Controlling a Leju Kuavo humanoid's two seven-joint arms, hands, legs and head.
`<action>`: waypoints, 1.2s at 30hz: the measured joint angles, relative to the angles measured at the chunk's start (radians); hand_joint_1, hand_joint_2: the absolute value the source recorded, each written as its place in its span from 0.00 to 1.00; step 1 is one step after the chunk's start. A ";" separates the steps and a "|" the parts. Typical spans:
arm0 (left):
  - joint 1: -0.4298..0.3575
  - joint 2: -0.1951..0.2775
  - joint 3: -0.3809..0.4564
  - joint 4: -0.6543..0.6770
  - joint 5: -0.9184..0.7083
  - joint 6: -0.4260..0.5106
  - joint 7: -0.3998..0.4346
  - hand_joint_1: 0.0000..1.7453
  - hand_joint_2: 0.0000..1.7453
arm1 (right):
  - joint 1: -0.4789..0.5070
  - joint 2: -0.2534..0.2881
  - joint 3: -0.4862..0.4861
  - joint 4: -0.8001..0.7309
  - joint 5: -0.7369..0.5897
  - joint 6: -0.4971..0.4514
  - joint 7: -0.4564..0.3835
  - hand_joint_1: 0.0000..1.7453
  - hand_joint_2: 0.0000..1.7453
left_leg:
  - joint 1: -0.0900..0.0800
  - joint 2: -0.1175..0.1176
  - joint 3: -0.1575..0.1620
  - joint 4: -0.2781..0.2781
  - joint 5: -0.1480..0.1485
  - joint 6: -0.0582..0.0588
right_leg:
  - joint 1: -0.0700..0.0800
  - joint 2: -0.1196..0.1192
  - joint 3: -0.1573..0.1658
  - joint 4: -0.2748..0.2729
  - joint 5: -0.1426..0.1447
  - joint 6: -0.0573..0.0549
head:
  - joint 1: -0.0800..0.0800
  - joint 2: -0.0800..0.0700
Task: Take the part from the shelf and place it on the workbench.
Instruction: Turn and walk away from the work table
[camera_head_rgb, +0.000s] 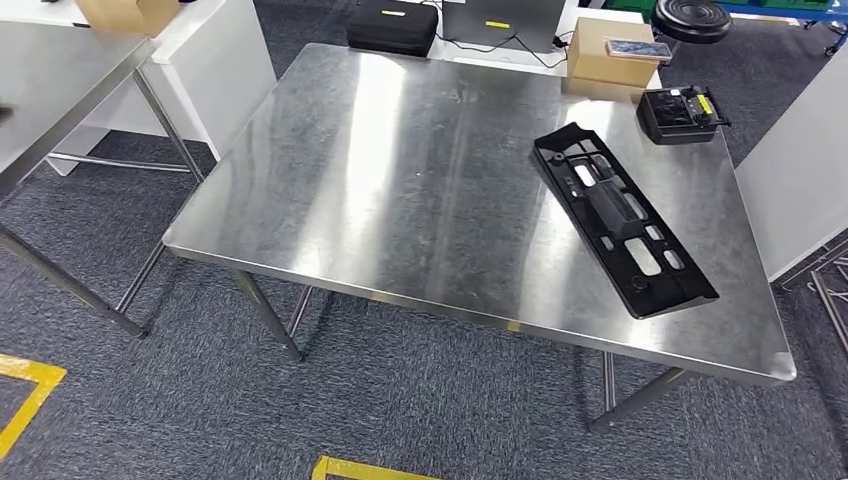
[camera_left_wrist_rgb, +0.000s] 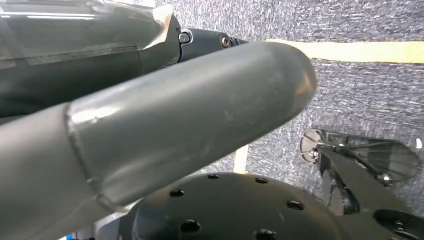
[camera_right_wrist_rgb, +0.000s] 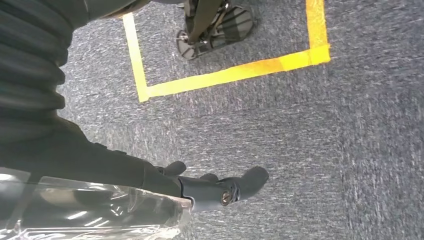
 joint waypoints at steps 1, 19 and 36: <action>0.000 0.000 -0.003 -0.001 -0.004 -0.003 0.002 0.00 0.00 | 0.001 0.000 0.000 0.000 -0.003 -0.003 0.002 0.00 1.00 | 0.000 -0.001 -0.001 0.001 0.001 -0.001 | -0.003 0.001 -0.017 0.036 -0.007 0.007 | 0.000 0.000; -0.004 0.003 -0.024 -0.004 -0.021 -0.023 0.015 0.00 0.00 | 0.001 0.007 -0.001 0.000 -0.016 -0.030 0.026 0.00 1.00 | 0.009 -0.006 -0.078 0.225 -0.107 -0.049 | -0.008 0.000 0.098 -0.238 0.132 -0.008 | -0.002 0.000; -0.011 0.007 -0.031 -0.004 -0.008 -0.038 0.007 0.00 0.00 | -0.003 0.004 -0.001 0.000 -0.019 -0.045 0.049 0.00 1.00 | -0.012 -0.005 -0.066 0.038 0.029 -0.002 | 0.005 0.005 0.149 -0.199 0.055 0.031 | 0.004 0.000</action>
